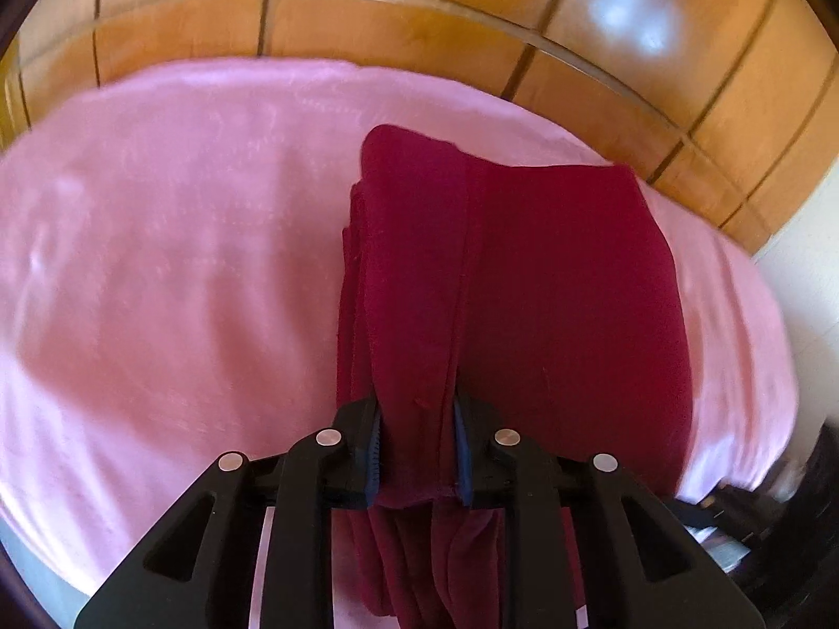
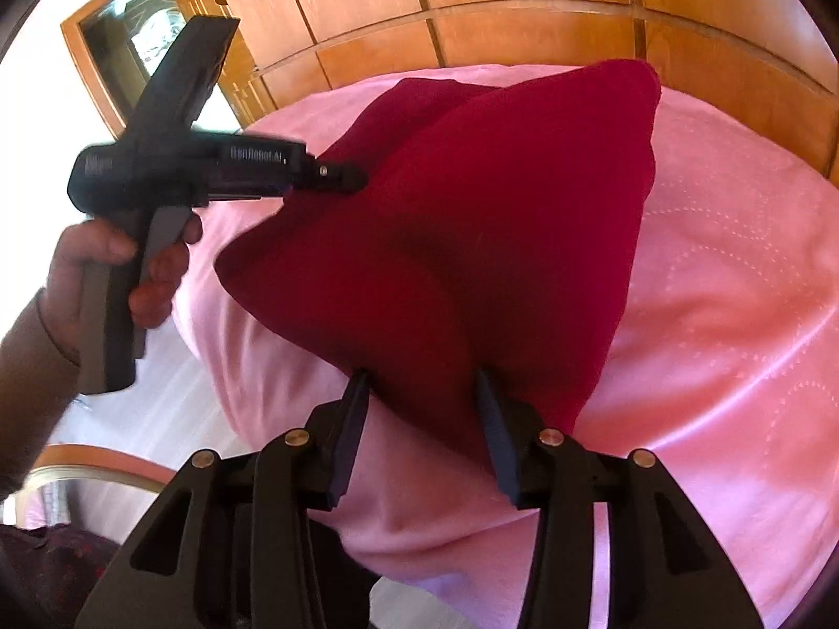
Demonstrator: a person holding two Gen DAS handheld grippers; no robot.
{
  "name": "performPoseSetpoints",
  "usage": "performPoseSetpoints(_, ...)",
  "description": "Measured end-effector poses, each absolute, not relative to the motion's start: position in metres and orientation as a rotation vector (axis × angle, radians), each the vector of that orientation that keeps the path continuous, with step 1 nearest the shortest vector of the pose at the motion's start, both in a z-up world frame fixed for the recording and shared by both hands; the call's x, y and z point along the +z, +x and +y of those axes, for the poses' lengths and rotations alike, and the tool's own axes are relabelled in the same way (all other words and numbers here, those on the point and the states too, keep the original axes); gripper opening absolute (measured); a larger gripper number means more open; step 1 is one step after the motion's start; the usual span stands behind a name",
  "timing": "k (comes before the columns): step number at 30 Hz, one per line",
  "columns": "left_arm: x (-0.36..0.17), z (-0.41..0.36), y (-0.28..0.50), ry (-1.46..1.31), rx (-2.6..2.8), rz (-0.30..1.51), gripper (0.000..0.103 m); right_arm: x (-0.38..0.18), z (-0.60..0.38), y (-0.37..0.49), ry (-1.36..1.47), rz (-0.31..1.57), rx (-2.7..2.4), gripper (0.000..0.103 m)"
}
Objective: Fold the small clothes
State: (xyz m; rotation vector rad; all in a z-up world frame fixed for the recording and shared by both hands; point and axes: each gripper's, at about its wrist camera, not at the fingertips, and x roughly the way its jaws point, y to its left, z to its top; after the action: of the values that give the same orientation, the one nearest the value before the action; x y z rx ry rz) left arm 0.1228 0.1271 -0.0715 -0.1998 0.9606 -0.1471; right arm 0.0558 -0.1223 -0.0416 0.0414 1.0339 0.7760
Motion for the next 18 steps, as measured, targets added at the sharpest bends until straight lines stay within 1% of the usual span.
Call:
performPoseSetpoints(2,-0.07,0.123,0.119,-0.171,-0.134,0.948,0.02,-0.032,-0.137,0.061,0.094,1.031,0.783,0.044)
performPoseSetpoints(4,-0.067,0.119,0.117,-0.158,-0.123,0.93,0.02,-0.019,-0.152,0.071,0.138,1.004,0.758,0.053)
performPoseSetpoints(9,-0.065,0.113,0.114,-0.134,-0.097,0.901,0.02,-0.006,-0.163,0.109,0.193,0.972,0.665,0.053)
performPoseSetpoints(13,-0.066,0.111,0.112,-0.126,-0.093,0.891,0.02,-0.001,-0.15,0.138,0.197,0.947,0.638,0.053)
performPoseSetpoints(18,-0.068,0.11,0.11,-0.126,-0.092,0.88,0.02,-0.003,-0.12,0.166,0.133,0.943,0.634,0.054)
